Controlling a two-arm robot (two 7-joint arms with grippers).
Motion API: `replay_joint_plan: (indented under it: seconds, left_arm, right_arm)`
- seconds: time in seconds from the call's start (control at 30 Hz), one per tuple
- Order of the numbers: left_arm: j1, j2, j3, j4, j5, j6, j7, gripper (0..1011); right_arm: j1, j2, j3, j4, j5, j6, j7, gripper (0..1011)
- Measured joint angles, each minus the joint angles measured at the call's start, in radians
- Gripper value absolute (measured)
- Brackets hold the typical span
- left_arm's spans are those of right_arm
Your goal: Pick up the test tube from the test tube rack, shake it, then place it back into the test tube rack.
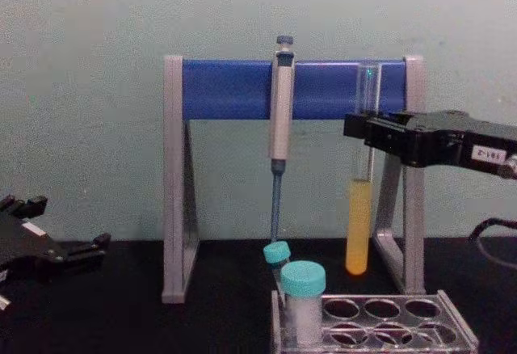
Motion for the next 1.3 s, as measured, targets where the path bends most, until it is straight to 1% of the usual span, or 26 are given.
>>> replay_joint_plan:
  seconds: [0.2, 0.33, 0.53, 0.63, 0.67, 0.7, 0.83, 0.93, 1.07, 1.1, 1.3]
  left_arm:
    - [0.0, 0.0, 0.0, 0.0, 0.0, 0.0, 0.0, 1001]
    - [0.0, 0.0, 0.0, 0.0, 0.0, 0.0, 0.0, 1001]
    - [0.0, 0.0, 0.0, 0.0, 0.0, 0.0, 0.0, 1001]
    - [0.0, 0.0, 0.0, 0.0, 0.0, 0.0, 0.0, 1001]
    - [0.0, 0.0, 0.0, 0.0, 0.0, 0.0, 0.0, 1001]
    - [0.0, 0.0, 0.0, 0.0, 0.0, 0.0, 0.0, 1002]
    - [0.0, 0.0, 0.0, 0.0, 0.0, 0.0, 0.0, 1001]
    - [0.0, 0.0, 0.0, 0.0, 0.0, 0.0, 0.0, 1001]
    - [0.0, 0.0, 0.0, 0.0, 0.0, 0.0, 0.0, 1001]
    - [0.0, 0.0, 0.0, 0.0, 0.0, 0.0, 0.0, 1001]
    - [0.0, 0.0, 0.0, 0.0, 0.0, 0.0, 0.0, 1001]
  right_arm:
    - [0.005, -0.003, 0.002, 0.005, -0.009, 0.002, -0.005, 230]
    - [-0.005, 0.007, 0.014, -0.003, -0.012, 0.003, -0.012, 230]
    - [-0.05, 0.044, 0.046, -0.049, -0.011, 0.005, -0.028, 230]
    - [-0.091, 0.072, 0.066, -0.093, -0.004, 0.009, -0.031, 230]
    - [-0.091, 0.072, 0.066, -0.093, -0.004, 0.009, -0.031, 230]
    - [-0.109, 0.082, 0.071, -0.112, 0.002, 0.01, -0.029, 230]
    - [-0.139, 0.095, 0.076, -0.145, 0.019, 0.013, -0.013, 230]
    - [-0.143, 0.092, 0.067, -0.152, 0.034, 0.015, 0.004, 230]
    - [-0.125, 0.071, 0.048, -0.142, 0.042, 0.013, 0.015, 230]
    - [-0.113, 0.06, 0.039, -0.131, 0.043, 0.01, 0.017, 230]
    - [-0.062, 0.027, 0.019, -0.08, 0.029, 0.001, 0.01, 230]
